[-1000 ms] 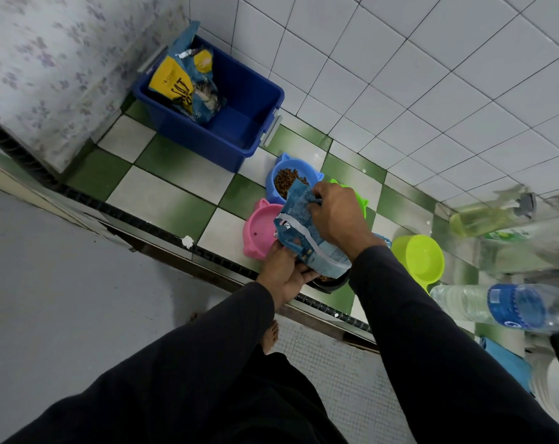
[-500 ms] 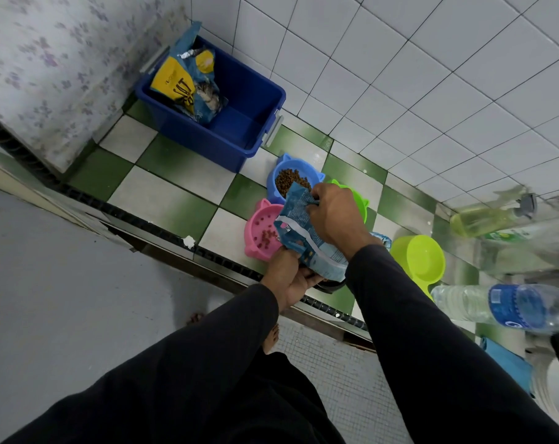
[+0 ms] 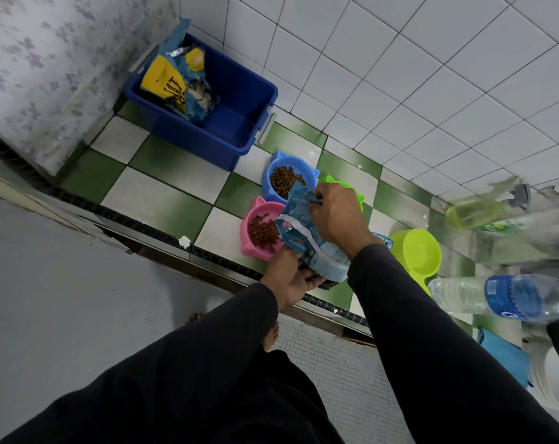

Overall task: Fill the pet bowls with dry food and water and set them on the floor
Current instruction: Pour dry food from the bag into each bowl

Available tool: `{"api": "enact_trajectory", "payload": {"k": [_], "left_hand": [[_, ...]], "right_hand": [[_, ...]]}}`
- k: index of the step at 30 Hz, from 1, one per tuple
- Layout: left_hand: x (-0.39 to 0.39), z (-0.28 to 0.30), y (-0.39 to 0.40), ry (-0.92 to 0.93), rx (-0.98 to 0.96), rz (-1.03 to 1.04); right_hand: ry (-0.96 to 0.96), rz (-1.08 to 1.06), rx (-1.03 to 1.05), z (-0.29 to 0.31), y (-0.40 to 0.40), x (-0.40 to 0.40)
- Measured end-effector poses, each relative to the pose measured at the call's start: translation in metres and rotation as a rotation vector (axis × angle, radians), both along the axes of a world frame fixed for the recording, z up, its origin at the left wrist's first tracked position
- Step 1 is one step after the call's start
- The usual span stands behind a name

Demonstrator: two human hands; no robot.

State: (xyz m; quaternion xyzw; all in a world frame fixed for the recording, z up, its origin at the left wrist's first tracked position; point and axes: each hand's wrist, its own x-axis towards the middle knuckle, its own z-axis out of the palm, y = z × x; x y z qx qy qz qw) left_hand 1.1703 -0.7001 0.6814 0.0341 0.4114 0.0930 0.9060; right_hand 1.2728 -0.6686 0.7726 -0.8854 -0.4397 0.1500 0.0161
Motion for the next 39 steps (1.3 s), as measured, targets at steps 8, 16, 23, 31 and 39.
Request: {"api": "enact_trajectory", "payload": {"k": [8,16,23,31,39], "left_hand": [[0.003,0.002,-0.003,0.018,0.068,-0.03],[0.01,-0.001,-0.005,0.042,0.083,-0.046],[0.014,-0.004,-0.007,0.065,0.074,-0.034],[0.015,-0.006,-0.007,0.058,0.102,-0.01],[0.018,-0.009,-0.008,0.072,0.101,0.021]], "right_hand": [[0.058,-0.036,0.034,-0.002,-0.007,0.007],[0.057,-0.017,0.049,-0.002,-0.01,0.011],[0.08,-0.032,0.087,-0.003,-0.011,0.017],[0.074,-0.024,0.071,-0.004,-0.01,0.021],[0.095,-0.025,0.074,-0.003,-0.008,0.025]]}}
